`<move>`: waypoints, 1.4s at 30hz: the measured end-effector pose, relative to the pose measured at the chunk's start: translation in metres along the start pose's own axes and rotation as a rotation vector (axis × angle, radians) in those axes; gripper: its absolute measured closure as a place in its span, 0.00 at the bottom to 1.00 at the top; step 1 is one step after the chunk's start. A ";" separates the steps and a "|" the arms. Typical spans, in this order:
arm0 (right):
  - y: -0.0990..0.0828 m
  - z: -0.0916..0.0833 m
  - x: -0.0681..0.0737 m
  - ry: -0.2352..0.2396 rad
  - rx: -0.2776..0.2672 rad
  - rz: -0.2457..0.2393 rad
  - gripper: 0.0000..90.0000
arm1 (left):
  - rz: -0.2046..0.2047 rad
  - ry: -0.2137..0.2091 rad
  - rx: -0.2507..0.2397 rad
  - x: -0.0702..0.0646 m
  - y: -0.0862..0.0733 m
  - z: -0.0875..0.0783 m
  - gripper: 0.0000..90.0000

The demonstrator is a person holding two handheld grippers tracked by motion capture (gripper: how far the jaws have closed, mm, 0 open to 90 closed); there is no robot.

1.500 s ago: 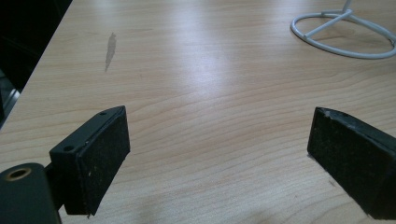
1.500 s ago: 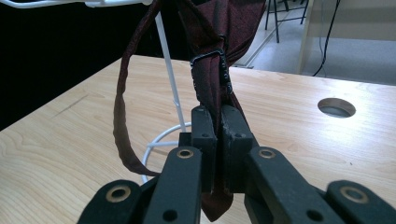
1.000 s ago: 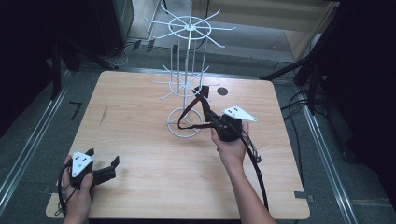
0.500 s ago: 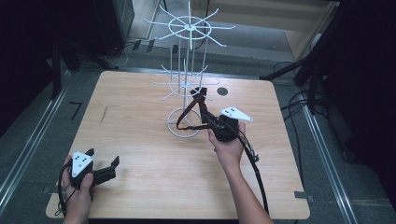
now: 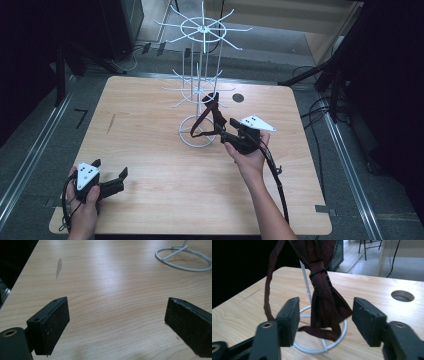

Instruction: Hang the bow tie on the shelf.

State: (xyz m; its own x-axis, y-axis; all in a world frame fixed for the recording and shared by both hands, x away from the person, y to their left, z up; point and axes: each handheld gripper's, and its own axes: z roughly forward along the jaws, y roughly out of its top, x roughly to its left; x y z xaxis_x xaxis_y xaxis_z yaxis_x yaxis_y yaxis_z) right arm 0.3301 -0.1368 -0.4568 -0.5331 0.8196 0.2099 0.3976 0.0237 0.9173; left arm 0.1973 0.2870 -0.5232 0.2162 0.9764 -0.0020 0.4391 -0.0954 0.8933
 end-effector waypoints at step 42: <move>-0.044 -0.072 -0.055 -0.078 0.030 0.036 0.17 | 0.000 -0.001 -0.006 0.000 0.000 -0.001 0.07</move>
State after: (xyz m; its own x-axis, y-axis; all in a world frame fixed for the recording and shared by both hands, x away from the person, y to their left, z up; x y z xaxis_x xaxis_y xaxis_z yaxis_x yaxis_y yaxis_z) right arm 0.2876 -0.2240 -0.4839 -0.4589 0.8621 0.2149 0.4388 0.0096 0.8986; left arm 0.1966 0.2872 -0.5232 0.2166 0.9762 -0.0025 0.4343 -0.0940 0.8958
